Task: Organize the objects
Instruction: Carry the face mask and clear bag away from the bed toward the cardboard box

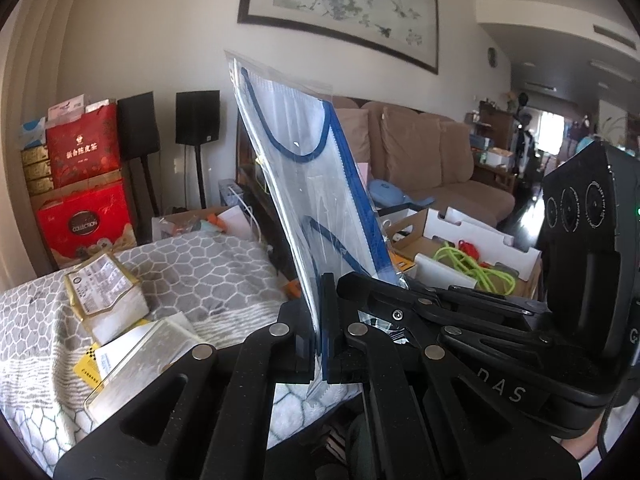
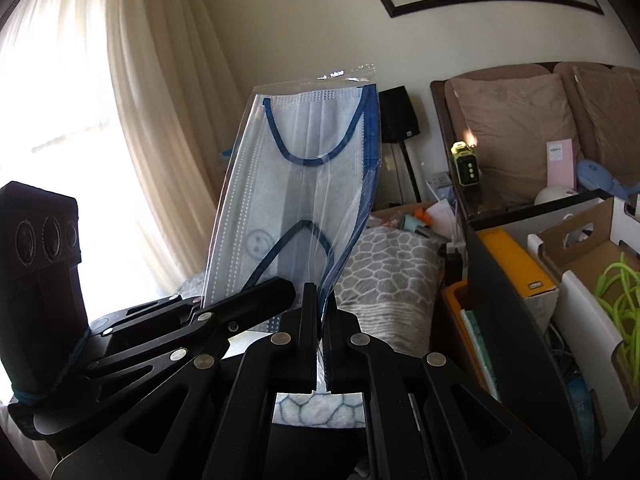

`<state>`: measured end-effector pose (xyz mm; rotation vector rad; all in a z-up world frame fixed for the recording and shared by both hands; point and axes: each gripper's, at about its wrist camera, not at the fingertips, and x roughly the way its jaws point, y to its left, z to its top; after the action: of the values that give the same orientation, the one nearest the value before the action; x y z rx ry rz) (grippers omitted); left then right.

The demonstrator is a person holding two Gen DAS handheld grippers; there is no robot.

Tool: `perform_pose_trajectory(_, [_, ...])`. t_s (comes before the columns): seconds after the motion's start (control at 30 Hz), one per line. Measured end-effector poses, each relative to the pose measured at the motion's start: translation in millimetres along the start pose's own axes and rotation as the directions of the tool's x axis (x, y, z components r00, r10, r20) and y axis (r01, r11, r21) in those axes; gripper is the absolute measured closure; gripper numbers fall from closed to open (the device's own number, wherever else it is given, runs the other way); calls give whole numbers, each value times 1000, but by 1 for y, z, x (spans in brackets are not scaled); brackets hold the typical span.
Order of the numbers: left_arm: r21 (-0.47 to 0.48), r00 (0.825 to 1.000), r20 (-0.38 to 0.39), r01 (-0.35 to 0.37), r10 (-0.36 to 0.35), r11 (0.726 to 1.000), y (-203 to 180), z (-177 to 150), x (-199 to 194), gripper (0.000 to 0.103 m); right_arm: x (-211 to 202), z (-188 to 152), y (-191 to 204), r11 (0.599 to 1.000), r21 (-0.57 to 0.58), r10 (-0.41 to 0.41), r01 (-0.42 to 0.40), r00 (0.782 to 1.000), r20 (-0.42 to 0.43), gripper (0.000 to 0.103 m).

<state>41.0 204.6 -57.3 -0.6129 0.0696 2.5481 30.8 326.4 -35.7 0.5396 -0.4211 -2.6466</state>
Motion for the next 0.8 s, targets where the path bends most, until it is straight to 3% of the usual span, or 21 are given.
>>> perform_pose_trajectory(0.8, [28, 1000, -10, 24, -24, 999, -10, 7, 12, 102, -5, 5, -10, 1000, 11, -26, 26, 1000, 9, 100])
